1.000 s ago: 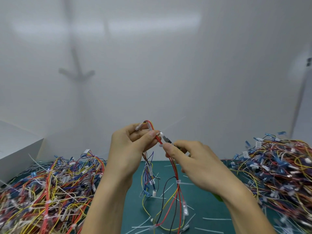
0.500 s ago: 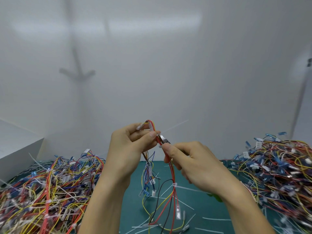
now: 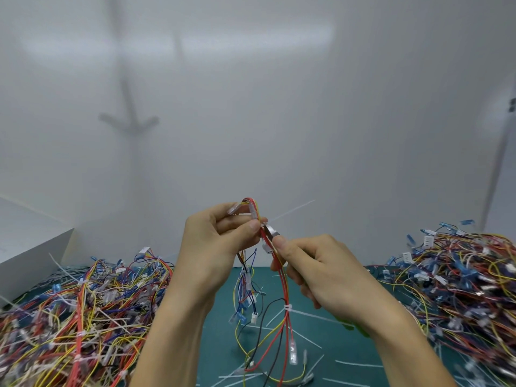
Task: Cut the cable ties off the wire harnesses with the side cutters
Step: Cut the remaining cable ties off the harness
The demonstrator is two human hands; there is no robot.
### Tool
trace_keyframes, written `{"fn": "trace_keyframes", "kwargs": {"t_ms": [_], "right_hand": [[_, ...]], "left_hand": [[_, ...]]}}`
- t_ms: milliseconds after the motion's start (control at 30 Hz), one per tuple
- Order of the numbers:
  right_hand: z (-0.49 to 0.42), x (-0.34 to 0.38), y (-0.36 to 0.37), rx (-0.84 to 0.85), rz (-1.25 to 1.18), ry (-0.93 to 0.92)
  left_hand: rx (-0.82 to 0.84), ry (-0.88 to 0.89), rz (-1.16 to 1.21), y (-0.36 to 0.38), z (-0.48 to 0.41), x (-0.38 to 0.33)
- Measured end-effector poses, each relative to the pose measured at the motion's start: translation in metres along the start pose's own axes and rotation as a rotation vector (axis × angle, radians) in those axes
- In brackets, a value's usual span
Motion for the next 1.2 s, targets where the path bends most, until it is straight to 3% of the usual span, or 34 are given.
{"fn": "trace_keyframes", "kwargs": {"t_ms": [333, 800, 1200], "right_hand": [[0.002, 0.004, 0.001, -0.027, -0.019, -0.027], [0.005, 0.009, -0.004, -0.106, 0.236, -0.047], [0.002, 0.005, 0.002, -0.014, 0.045, -0.034]], "left_hand": [[-0.015, 0.027, -0.003, -0.001, 0.0, -0.003], [-0.027, 0.004, -0.008, -0.003, 0.001, -0.005], [0.007, -0.021, 0.032, -0.008, 0.001, -0.005]]}}
Point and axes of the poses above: each hand's wrist, its own z-axis away from the middle knuckle, its own y-axis out of the palm, x = y × z, the point moved 1 cm from there along -z, towards the middle knuckle, and after that the axes turned 2 degrees about -z, right-handed, at the moved point
